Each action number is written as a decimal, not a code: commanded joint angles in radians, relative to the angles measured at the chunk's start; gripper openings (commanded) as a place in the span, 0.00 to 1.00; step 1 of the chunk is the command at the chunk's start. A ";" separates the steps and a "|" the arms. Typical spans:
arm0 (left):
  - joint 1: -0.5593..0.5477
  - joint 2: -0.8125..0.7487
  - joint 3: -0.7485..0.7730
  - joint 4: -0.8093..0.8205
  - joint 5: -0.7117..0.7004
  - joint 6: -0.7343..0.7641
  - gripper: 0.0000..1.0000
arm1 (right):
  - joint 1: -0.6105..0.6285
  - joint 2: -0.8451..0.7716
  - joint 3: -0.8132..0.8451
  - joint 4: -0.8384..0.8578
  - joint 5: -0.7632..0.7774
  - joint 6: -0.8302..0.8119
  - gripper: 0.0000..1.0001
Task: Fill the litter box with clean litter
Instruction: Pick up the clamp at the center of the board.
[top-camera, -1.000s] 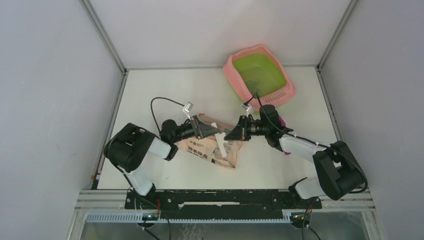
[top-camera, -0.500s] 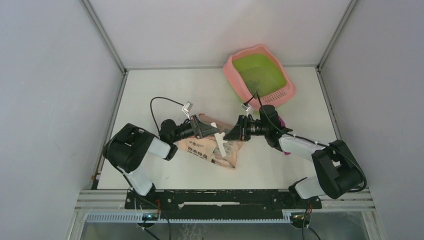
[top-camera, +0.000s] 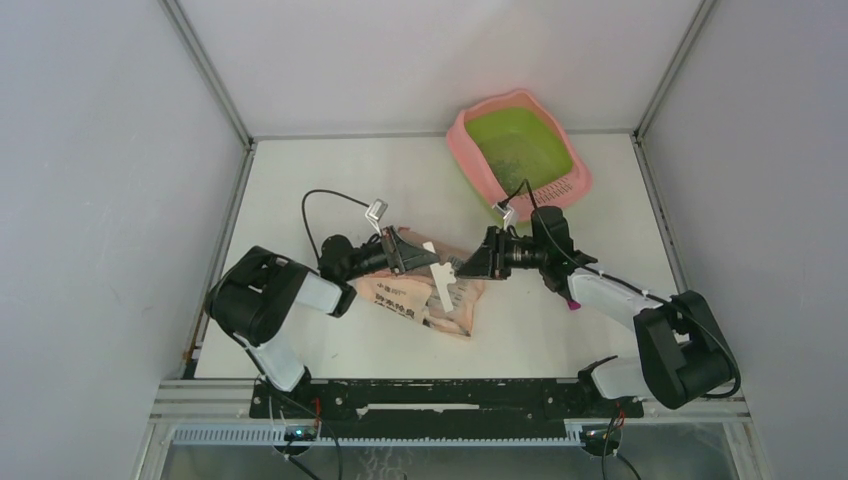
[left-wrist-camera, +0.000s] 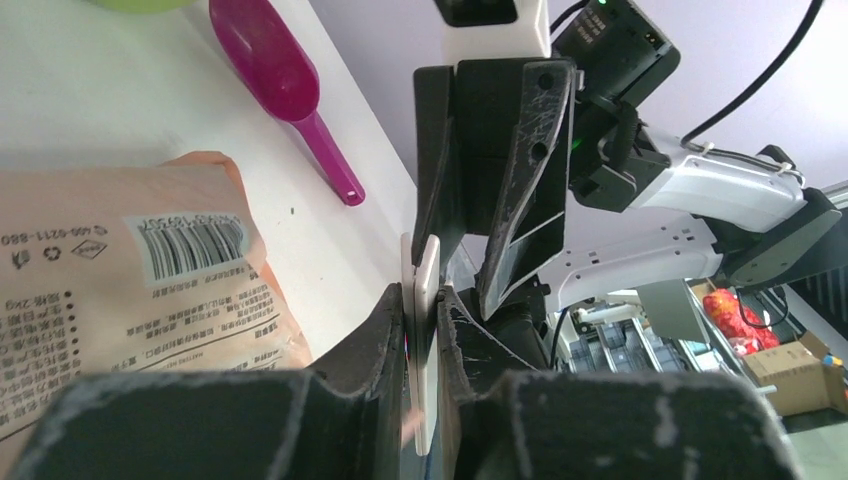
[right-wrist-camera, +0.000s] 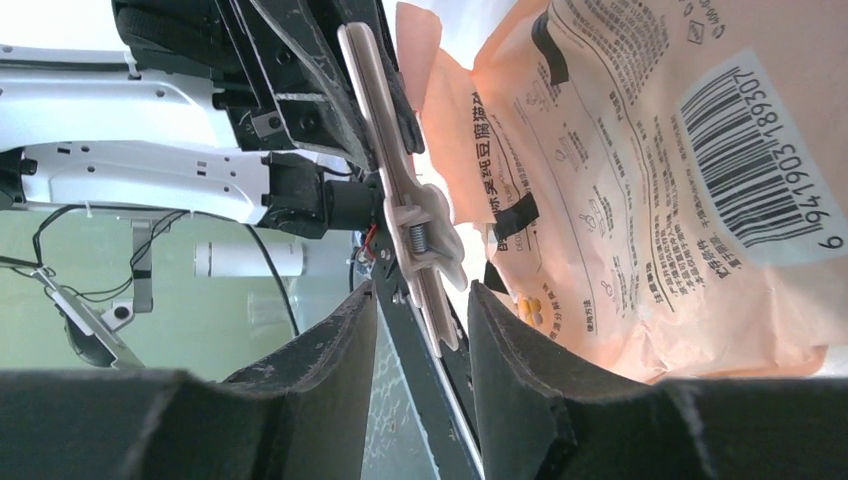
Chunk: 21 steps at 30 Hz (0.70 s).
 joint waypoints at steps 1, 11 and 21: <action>0.007 -0.032 0.058 0.058 0.040 -0.038 0.09 | 0.016 0.031 0.018 0.087 -0.048 -0.016 0.46; 0.007 -0.014 0.072 0.060 0.064 -0.052 0.10 | 0.037 0.087 0.018 0.234 -0.101 0.058 0.47; 0.007 0.000 0.082 0.060 0.073 -0.056 0.10 | 0.049 0.123 0.022 0.315 -0.128 0.107 0.36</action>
